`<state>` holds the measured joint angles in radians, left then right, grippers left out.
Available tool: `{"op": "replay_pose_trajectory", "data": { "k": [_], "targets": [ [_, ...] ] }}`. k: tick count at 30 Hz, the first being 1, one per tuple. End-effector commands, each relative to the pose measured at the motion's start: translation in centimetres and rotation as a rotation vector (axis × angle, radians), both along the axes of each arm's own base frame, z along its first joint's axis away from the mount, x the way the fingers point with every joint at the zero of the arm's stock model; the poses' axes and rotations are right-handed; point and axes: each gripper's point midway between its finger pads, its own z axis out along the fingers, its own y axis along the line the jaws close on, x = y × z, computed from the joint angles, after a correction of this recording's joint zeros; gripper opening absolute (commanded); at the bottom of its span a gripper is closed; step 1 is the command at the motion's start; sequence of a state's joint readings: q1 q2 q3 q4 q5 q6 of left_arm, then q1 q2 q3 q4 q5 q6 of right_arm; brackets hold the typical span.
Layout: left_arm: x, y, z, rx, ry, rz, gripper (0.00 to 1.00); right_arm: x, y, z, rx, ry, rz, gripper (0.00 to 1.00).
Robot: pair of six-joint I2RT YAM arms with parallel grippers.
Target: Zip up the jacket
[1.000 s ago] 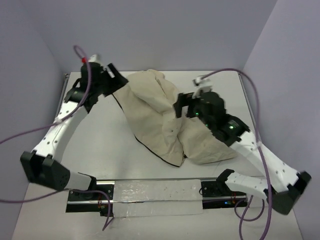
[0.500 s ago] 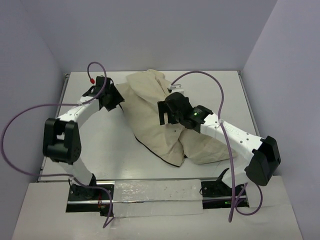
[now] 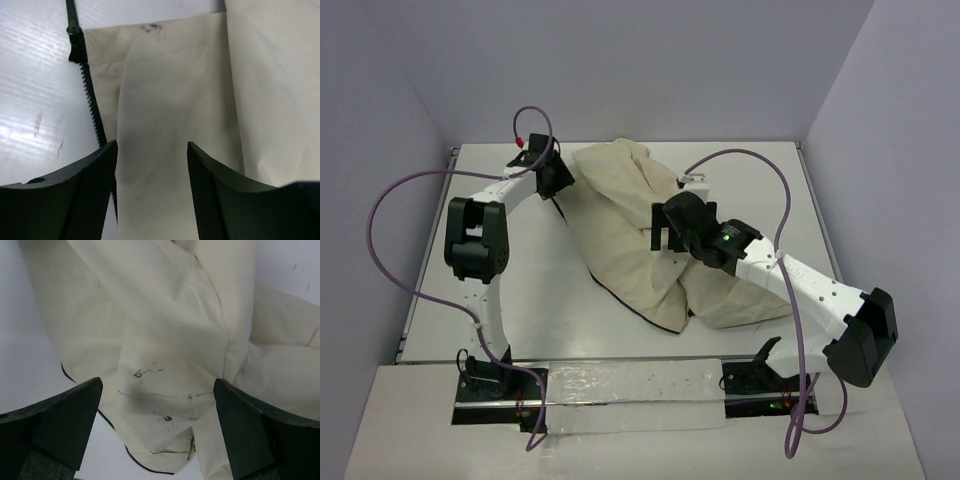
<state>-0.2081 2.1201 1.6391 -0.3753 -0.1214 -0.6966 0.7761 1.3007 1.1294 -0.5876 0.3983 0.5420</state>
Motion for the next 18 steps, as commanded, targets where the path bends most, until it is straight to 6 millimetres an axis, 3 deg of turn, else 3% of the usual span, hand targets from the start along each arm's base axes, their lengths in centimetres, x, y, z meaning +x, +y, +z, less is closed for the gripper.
{"op": "replay_pose_trajectory", "data": {
  "k": [1, 3, 7, 9, 10, 15, 18],
  "targets": [
    [1.4, 0.0, -0.6, 0.031, 0.004, -0.018, 0.63, 0.4, -1.7, 2.1, -0.011, -0.053, -0.067, 1.0],
    [1.5, 0.1, -0.8, 0.035, 0.008, -0.013, 0.64, 0.4, -1.8, 2.2, -0.016, -0.054, -0.069, 1.0],
    [1.2, 0.0, -1.1, 0.031, 0.015, -0.019, 0.85, 0.3, -2.1, 2.1, -0.026, -0.048, -0.081, 1.0],
    [1.2, -0.1, -1.2, 0.028, 0.013, -0.024, 0.87, 0.1, -2.2, 2.3, -0.023, -0.045, -0.078, 1.0],
    [1.2, -0.2, -1.2, 0.025, 0.013, -0.029, 0.84, -0.1, -2.1, 2.5, -0.019, -0.041, -0.072, 1.0],
    [1.2, -0.2, -1.3, 0.026, 0.006, -0.03, 0.31, -1.4, -3.3, 3.2, -0.016, -0.045, -0.066, 1.0],
    [1.4, -0.4, -0.7, 0.019, -0.01, -0.039, 0.11, -1.5, -4.0, 2.1, -0.041, -0.035, -0.087, 1.0]
  ]
}}
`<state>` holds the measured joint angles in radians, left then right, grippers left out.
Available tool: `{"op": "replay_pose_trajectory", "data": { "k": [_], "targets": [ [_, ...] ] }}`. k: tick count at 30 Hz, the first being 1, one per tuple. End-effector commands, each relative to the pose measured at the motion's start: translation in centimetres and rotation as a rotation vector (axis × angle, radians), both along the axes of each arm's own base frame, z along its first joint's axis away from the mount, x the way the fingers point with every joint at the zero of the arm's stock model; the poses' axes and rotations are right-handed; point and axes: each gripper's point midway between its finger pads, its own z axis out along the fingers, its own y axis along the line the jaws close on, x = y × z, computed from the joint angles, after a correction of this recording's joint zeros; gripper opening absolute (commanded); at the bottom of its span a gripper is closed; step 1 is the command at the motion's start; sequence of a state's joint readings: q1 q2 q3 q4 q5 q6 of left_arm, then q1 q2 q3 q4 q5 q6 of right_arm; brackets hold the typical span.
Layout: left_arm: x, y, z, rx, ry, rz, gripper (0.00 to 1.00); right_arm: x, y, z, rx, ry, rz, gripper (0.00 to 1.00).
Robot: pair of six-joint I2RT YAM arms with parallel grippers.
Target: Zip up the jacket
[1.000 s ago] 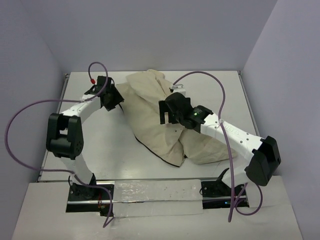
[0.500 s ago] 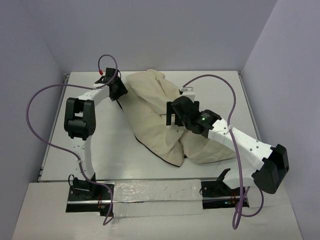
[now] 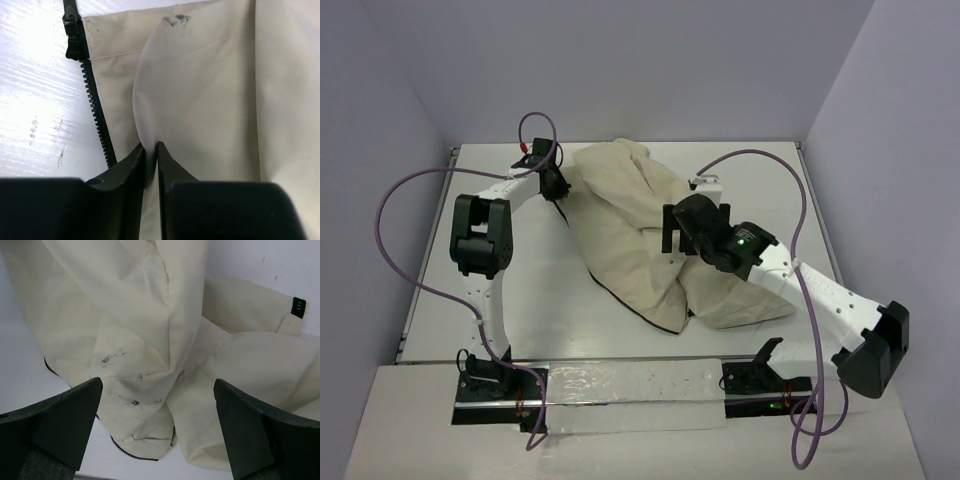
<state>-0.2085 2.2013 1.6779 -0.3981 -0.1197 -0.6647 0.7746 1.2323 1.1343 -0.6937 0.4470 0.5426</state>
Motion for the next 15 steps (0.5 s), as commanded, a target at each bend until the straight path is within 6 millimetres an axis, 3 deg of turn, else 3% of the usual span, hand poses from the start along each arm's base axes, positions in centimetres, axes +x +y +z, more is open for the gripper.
{"op": "replay_pose_trajectory", "data": {
  "k": [1, 5, 7, 9, 11, 13, 14, 15],
  "targets": [
    [1.4, -0.5, 2.6, -0.017, -0.077, -0.017, 0.04, -0.1, -1.2, 0.7, 0.008, -0.029, -0.047, 1.0],
    [1.2, -0.7, 3.4, -0.024, -0.084, -0.035, 0.0, 0.5, 1.0, -1.6, 0.058, 0.014, -0.008, 0.99],
    [1.0, -0.6, 3.9, -0.021, -0.091, -0.036, 0.0, 1.2, 2.0, -1.9, 0.079, 0.008, 0.008, 0.93],
    [0.6, -0.5, 4.3, -0.023, -0.1, -0.039, 0.0, 2.4, 2.7, -1.8, 0.097, -0.008, 0.016, 0.82],
    [0.3, -0.5, 5.4, -0.028, -0.116, -0.042, 0.0, 3.7, 2.9, -1.2, 0.117, -0.025, 0.018, 0.52],
    [0.0, -0.6, 7.0, -0.037, -0.135, -0.052, 0.0, 4.8, 3.0, 0.0, 0.12, -0.049, 0.013, 0.07],
    [-0.1, -0.7, 8.1, -0.04, -0.154, -0.059, 0.0, 5.3, 2.6, 1.1, 0.118, -0.07, 0.007, 0.0],
    [-0.3, -0.6, 10.1, -0.042, -0.186, -0.063, 0.0, 5.4, 2.3, 2.0, 0.115, -0.087, 0.006, 0.0]
  ]
}}
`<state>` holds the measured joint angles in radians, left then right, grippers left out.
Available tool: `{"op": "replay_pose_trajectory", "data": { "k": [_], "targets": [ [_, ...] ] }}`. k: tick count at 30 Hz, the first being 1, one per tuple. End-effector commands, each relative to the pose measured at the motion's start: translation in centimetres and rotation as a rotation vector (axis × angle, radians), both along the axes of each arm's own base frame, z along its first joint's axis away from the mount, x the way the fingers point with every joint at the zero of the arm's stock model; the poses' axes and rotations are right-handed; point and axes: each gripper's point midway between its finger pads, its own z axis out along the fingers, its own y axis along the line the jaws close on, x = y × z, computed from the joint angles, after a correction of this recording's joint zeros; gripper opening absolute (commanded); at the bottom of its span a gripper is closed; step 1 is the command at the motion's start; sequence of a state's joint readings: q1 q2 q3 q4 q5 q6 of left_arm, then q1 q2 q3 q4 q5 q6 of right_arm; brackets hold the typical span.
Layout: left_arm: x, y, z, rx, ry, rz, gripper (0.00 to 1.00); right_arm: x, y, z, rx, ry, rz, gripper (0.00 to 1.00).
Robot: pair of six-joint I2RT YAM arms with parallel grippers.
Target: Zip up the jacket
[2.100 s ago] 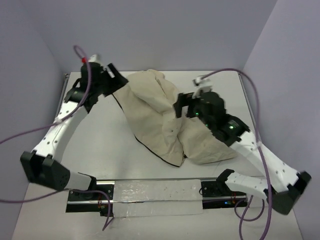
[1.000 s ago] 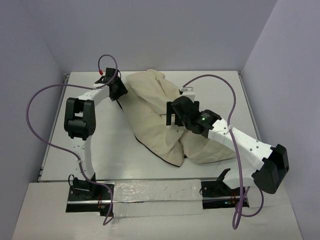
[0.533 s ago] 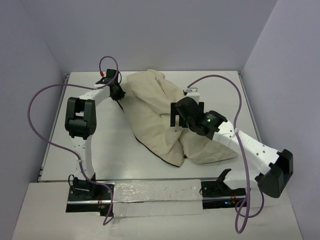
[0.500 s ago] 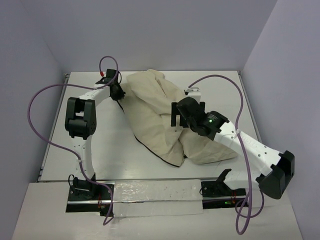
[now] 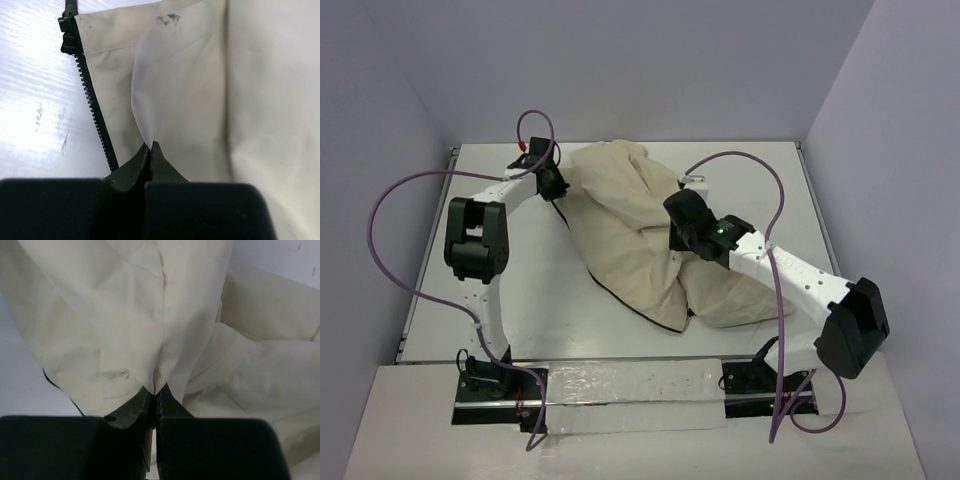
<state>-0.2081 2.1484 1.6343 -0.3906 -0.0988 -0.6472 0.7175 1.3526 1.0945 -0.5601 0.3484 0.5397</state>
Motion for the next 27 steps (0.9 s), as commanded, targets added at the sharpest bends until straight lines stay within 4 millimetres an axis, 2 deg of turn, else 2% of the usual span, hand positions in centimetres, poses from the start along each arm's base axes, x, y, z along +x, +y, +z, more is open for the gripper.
{"op": "replay_pose_trajectory", "data": {
  "k": [1, 3, 5, 8, 11, 12, 15, 17, 19, 20, 21, 26, 27],
  "targets": [
    [0.4, -0.3, 11.0, -0.034, -0.21, -0.042, 0.0, 3.2, 0.1, 7.2, 0.082, -0.181, -0.007, 0.0],
    [0.4, -0.1, 15.7, -0.031, -0.302, -0.06, 0.0, 3.4, -0.9, 10.2, 0.095, -0.239, -0.01, 0.0],
    [-0.1, 0.4, 21.1, -0.042, -0.404, -0.066, 0.0, 2.6, -2.0, 12.9, 0.097, -0.29, -0.003, 0.0],
    [-1.3, 0.7, 32.0, -0.105, -0.611, -0.082, 0.0, 0.8, -3.1, 18.0, 0.143, -0.372, 0.021, 0.0],
    [-3.5, 0.8, 41.4, -0.145, -0.8, -0.103, 0.0, -1.1, -3.9, 22.3, 0.209, -0.428, 0.037, 0.0],
    [-4.4, 0.8, 44.0, -0.158, -0.856, -0.109, 0.0, -1.6, -4.2, 23.8, 0.236, -0.447, 0.035, 0.0],
    [-6.9, 1.1, 50.3, -0.194, -0.996, -0.111, 0.0, -3.5, -5.6, 26.8, 0.283, -0.458, 0.005, 0.0],
    [-8.0, 0.8, 53.3, -0.234, -1.07, -0.122, 0.0, -4.4, -6.5, 28.7, 0.318, -0.484, -0.022, 0.0],
    [-8.5, 0.2, 55.4, -0.284, -1.125, -0.15, 0.0, -4.9, -7.4, 29.8, 0.34, -0.504, -0.05, 0.0],
    [-8.4, -0.4, 55.7, -0.314, -1.133, -0.175, 0.0, -5.0, -7.8, 29.7, 0.335, -0.507, -0.071, 0.0],
    [-7.9, -1.2, 55.2, -0.342, -1.117, -0.196, 0.0, -4.8, -8.7, 29.0, 0.314, -0.508, -0.118, 0.0],
    [-4.3, -5.9, 48.4, -0.425, -0.96, -0.275, 0.0, -3.3, -13.9, 22.2, 0.156, -0.453, -0.372, 0.0],
    [-3.6, -7.5, 45.7, -0.44, -0.904, -0.291, 0.0, -3.0, -15.2, 19.8, 0.117, -0.419, -0.418, 0.0]
  ]
}}
